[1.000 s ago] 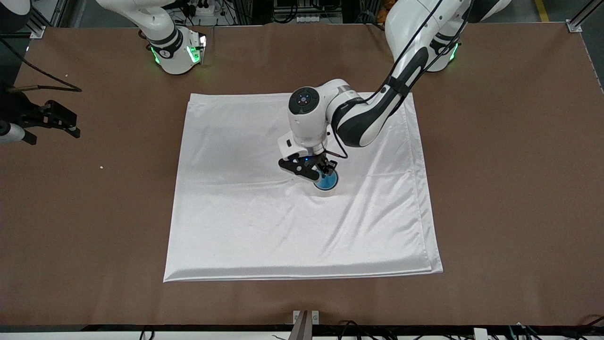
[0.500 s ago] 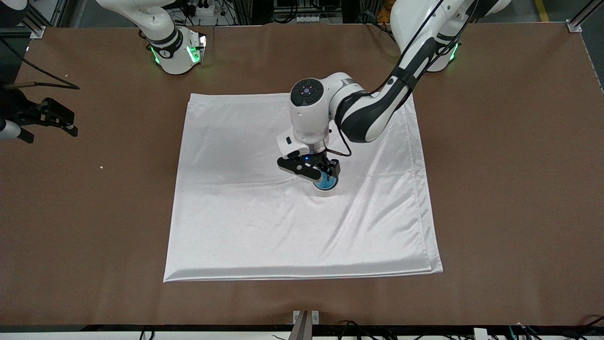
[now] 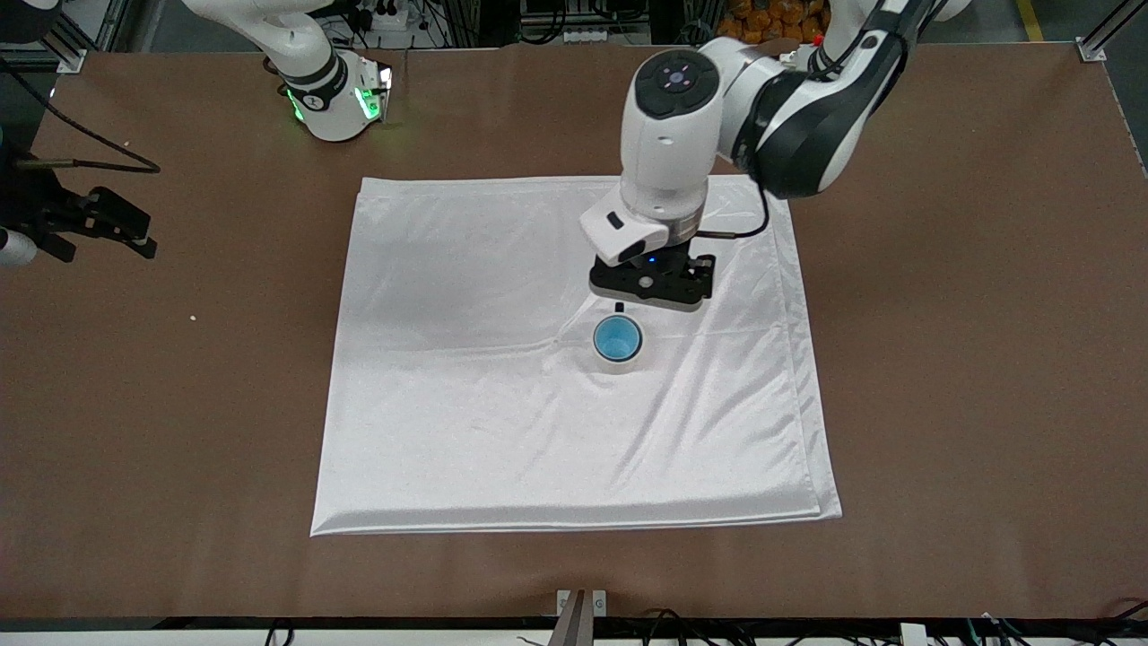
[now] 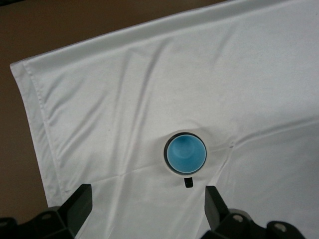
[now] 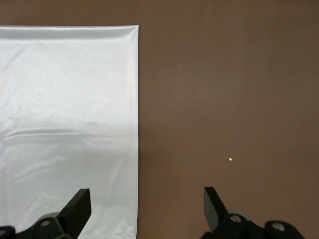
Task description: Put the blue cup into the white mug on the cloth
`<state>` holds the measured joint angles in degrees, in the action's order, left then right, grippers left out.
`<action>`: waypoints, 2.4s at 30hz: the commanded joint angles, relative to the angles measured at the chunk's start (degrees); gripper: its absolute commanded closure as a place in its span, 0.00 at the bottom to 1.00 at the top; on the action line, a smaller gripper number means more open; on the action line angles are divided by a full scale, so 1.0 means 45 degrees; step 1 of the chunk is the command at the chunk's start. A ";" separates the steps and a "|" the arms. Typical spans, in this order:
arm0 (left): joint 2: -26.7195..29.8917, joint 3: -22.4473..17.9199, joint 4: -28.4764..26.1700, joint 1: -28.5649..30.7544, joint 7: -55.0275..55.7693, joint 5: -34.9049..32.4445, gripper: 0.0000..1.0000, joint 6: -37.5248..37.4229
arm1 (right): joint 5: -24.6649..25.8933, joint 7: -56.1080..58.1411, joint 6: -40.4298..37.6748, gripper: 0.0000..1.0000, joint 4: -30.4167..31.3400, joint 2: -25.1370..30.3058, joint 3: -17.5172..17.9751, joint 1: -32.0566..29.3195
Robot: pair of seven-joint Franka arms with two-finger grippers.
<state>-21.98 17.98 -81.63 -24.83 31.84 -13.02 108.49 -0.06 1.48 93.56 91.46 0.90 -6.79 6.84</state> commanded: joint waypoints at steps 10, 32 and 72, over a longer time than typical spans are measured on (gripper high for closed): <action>0.3534 0.0086 -0.1703 0.2666 -0.1079 0.2190 0.00 -0.1883 | -0.0005 -0.0133 -0.0185 0.00 -0.0052 0.0015 0.0141 -0.0249; 0.7384 -0.0032 -0.4966 0.5460 -0.2369 0.4066 0.00 -0.2585 | -0.0064 0.0863 -0.0400 0.00 -0.0032 0.0015 0.0063 -0.0679; 0.6447 -0.1279 -0.4029 0.4369 -0.4244 0.3754 0.00 -0.2880 | -0.0318 0.0941 -0.0752 0.00 -0.0189 0.0015 0.0141 -0.0504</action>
<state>8.26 16.95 -102.03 -0.84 13.50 4.31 96.32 -0.90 5.13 89.54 91.20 0.86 -6.26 4.75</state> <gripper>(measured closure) 0.000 0.000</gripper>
